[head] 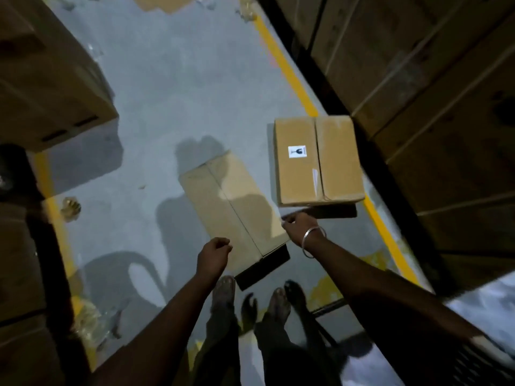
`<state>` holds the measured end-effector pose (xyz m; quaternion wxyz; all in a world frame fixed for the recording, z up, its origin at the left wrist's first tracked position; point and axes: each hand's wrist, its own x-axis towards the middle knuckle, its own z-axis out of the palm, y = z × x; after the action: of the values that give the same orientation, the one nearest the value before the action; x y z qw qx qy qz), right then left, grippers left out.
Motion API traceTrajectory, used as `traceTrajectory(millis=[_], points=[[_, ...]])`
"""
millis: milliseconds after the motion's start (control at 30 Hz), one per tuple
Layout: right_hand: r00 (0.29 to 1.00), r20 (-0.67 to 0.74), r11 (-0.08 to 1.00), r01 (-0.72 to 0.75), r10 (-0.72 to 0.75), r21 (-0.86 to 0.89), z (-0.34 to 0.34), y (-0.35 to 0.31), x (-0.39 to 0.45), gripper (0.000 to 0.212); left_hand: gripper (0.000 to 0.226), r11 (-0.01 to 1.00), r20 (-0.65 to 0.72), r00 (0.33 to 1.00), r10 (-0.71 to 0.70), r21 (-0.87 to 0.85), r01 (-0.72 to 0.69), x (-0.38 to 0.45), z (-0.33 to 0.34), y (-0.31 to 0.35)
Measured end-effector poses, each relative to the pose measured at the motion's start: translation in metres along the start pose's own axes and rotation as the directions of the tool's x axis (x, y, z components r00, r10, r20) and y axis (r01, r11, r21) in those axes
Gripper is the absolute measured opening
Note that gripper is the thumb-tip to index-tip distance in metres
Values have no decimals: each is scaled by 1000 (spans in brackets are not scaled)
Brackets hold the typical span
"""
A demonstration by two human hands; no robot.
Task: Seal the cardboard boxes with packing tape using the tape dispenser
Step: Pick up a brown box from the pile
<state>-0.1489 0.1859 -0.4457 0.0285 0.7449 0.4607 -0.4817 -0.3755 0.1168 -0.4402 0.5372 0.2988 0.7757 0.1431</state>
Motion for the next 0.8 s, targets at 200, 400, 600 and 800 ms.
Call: traceTrajectory(millis=[200,400,600,800], points=[[996,34,991,-73,77,-115,68,24,145,48,49,991,-44,990,-131,-3,131,141,36,-57],[990,55,971,-115,129,-209,128,42,256,96,87,952,-181,936,-300,6,307,247,59,-129],[985,81,984,-144,153,-108,173,65,311,120,99,935,-120,928,-353,-47,350,298,80,-165],[993,-46,991,-110,106,-75,176,58,293,80,93,962,-174,947,-270,-16,271,289,68,-168]])
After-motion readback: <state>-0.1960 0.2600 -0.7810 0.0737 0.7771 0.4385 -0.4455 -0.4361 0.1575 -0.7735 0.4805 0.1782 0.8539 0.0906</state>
